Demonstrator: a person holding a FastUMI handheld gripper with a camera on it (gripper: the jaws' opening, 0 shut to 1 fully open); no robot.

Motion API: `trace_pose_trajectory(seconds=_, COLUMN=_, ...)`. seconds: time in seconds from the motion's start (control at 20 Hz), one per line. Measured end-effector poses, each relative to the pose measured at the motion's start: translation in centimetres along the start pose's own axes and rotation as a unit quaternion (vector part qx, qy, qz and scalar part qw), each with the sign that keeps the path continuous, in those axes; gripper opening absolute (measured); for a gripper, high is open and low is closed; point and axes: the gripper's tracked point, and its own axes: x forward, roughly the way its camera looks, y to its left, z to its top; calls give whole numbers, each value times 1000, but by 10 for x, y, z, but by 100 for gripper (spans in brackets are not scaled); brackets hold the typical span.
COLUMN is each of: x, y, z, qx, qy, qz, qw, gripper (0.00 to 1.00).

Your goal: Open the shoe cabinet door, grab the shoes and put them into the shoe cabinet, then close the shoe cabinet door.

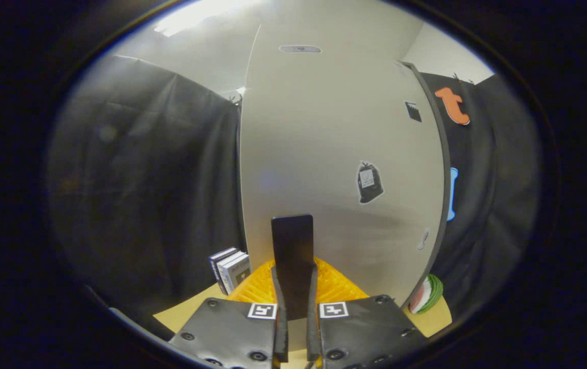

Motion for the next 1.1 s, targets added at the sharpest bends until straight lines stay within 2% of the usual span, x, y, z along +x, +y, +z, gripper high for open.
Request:
trace_pose_trajectory(seconds=0.3, x=-56, y=-27, z=-2, qx=-4, qy=4, qz=17, qw=1000, gripper=16)
trace_pose_trajectory(seconds=0.6, x=-95, y=-72, z=-3, qx=-7, qy=3, qz=-10, qw=1000, gripper=15)
trace_pose_trajectory(seconds=0.8, x=-117, y=-103, z=-2, qx=-10, qy=3, qz=-52, qw=999, gripper=14)
trace_pose_trajectory(seconds=1.1, x=-143, y=-177, z=1, qx=19, qy=6, qz=-142, qw=990, gripper=12)
